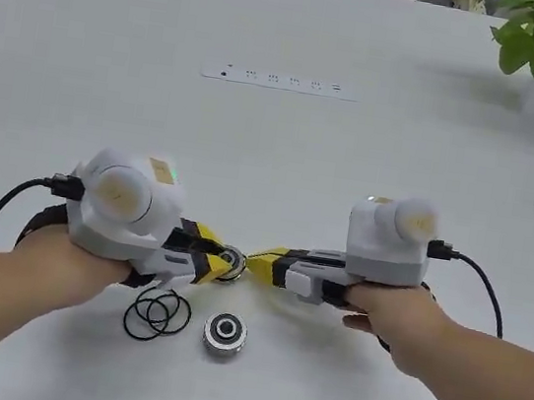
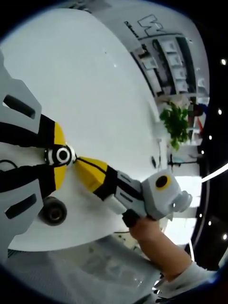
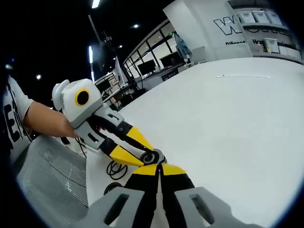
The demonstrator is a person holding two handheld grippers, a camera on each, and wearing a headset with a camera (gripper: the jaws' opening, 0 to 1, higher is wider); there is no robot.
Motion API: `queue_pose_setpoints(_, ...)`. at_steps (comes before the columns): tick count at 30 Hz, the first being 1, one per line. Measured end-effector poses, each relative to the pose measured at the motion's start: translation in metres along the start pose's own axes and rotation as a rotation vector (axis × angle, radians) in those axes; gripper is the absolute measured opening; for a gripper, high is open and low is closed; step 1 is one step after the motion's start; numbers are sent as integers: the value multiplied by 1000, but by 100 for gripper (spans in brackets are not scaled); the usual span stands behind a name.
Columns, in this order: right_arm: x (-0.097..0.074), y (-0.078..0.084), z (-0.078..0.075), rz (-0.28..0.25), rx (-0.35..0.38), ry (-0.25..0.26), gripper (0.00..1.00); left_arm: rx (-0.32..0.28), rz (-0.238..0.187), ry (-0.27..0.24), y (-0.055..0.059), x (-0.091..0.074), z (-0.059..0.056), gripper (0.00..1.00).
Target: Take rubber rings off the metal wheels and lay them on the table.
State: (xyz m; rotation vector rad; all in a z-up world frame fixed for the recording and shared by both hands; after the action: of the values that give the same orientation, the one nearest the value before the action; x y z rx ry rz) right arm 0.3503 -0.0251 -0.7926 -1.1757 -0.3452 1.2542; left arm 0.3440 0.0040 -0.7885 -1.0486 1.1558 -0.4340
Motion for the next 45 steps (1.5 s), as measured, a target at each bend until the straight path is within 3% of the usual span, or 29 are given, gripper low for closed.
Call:
queue_pose_setpoints(11,1,-2,4,-6,37,-1,0,17,9,-3,0,0,0,13)
queue_pose_setpoints(35,3,-3,14,4,20,-34,0,19,11,-1,0,-1,-2,12)
queue_pose_setpoints(38,5,-6,21,-5,25,-64,0,19,11,0,-1,-1,-3,12)
queue_pose_setpoints(39,7,-6,31,-1,14,-117,0,19,11,-2,-1,-1,-3,12)
queue_pose_setpoints(40,7,-10,27,-13,-6,-71,0,17,16,-4,0,-2,-4,12)
queue_pose_setpoints(45,6,-5,22,-3,4,-62,0,15,7,-9,-1,-1,-5,12)
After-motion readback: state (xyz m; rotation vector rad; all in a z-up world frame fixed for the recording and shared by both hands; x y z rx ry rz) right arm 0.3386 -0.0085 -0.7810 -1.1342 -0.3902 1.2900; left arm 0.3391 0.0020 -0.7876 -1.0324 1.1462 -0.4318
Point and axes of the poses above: the centre of the closed fingertips' face, and the gripper's own axes: x roughly forward along the fingers, z roughly to its left, y roughly out of its underside, the point moved 1 cm from there along -x, roughly backward along the fingers, and after that the axes turned 3 degrees about -z, right-handed, at the moved point
